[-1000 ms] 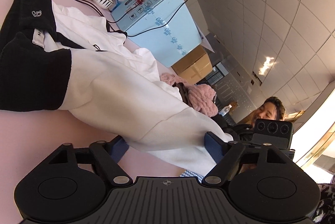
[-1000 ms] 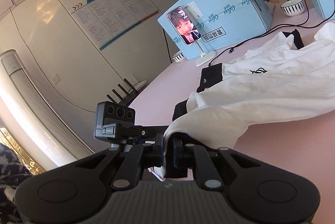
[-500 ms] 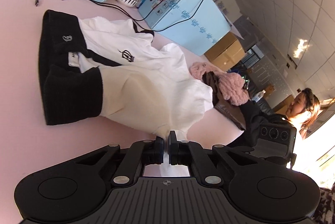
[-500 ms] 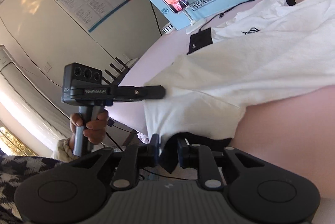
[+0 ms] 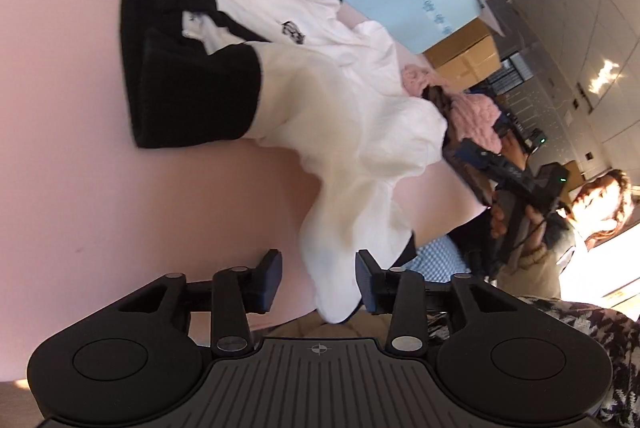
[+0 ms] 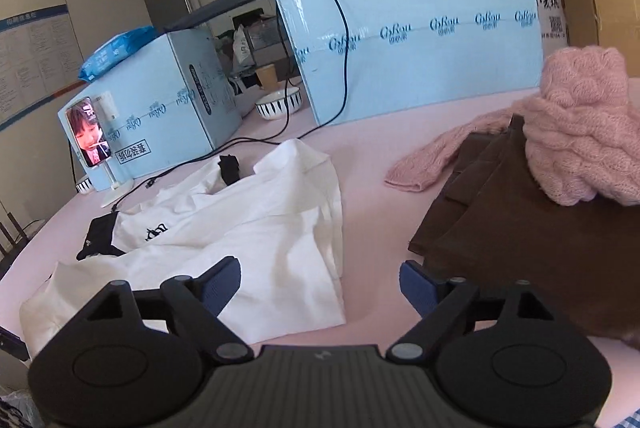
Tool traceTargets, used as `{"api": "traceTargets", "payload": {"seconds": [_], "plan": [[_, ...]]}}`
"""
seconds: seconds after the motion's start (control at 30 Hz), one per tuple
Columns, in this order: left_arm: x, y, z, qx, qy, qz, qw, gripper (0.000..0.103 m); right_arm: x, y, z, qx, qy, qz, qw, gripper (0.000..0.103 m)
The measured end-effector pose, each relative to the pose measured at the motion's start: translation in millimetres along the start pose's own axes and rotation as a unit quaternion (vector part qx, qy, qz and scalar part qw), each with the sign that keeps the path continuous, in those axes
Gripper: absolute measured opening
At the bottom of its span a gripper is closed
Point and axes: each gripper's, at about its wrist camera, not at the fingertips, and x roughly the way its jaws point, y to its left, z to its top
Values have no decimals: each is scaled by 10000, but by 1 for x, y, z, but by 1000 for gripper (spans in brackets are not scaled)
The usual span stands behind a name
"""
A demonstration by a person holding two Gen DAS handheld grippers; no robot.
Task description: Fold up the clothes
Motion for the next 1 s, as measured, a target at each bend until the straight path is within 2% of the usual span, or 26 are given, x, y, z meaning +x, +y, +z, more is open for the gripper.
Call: {"api": "traceTargets", "payload": {"seconds": [0.07,0.1,0.13,0.17,0.2,0.23,0.27,0.33,0.47,0.53,0.57,0.7,0.73,0.77,0.8,0.83,0.9,0.93,0.97,1.0], "plan": [[12,-4,2,63,16,-98,9999,54,22,-2,0,-8,252,111,9996,73],[19,-7,3,87,28,-98,9999,54,31,3,-2,-125,408,226,9988,47],[24,-10,4,121,13,-96,9999,53,38,8,-4,-189,583,320,9976,15],[28,-13,5,165,-34,-90,9998,52,40,12,-6,-224,653,412,9968,9],[30,-17,5,208,-61,-40,9998,43,37,16,-8,-259,638,430,9967,8],[31,-20,5,250,-64,62,9996,14,32,19,-9,-306,583,436,9969,8],[31,-22,6,265,-25,167,9995,6,25,21,-10,-355,521,443,9970,8],[28,-26,8,245,124,363,9990,2,9,19,-10,-305,415,534,9972,8],[1,-41,10,534,21,561,9970,2,-39,24,-15,-402,288,710,9963,8],[-15,-50,8,612,-5,512,9968,2,-54,27,-22,-324,404,750,9958,8],[-17,-51,5,627,35,603,9962,2,-57,26,-24,-269,463,770,9956,8],[-11,-35,-7,376,372,768,9956,2,-64,29,-50,-119,837,694,9940,9],[-9,-30,-10,322,487,791,9952,3,-62,29,-56,-77,953,691,9930,13],[-7,-24,-12,271,628,816,9943,6,-61,29,-61,-75,1045,673,9922,16],[-8,-20,-14,241,736,847,9934,23,-60,29,-64,-106,1074,627,9922,25],[-12,-18,-15,234,807,882,9926,52,-65,28,-63,-202,983,559,9934,43],[-25,-17,-15,275,834,1003,9911,70,-76,27,-61,-428,744,412,9955,62],[-38,-21,-13,389,654,1147,9905,75,-84,24,-54,-452,535,421,9967,65],[-52,-26,-7,499,389,1267,9899,76,-92,20,-45,-453,301,451,9975,67],[-66,-30,1,603,22,1356,9889,80,-100,16,-36,-453,66,482,9978,75]]}}
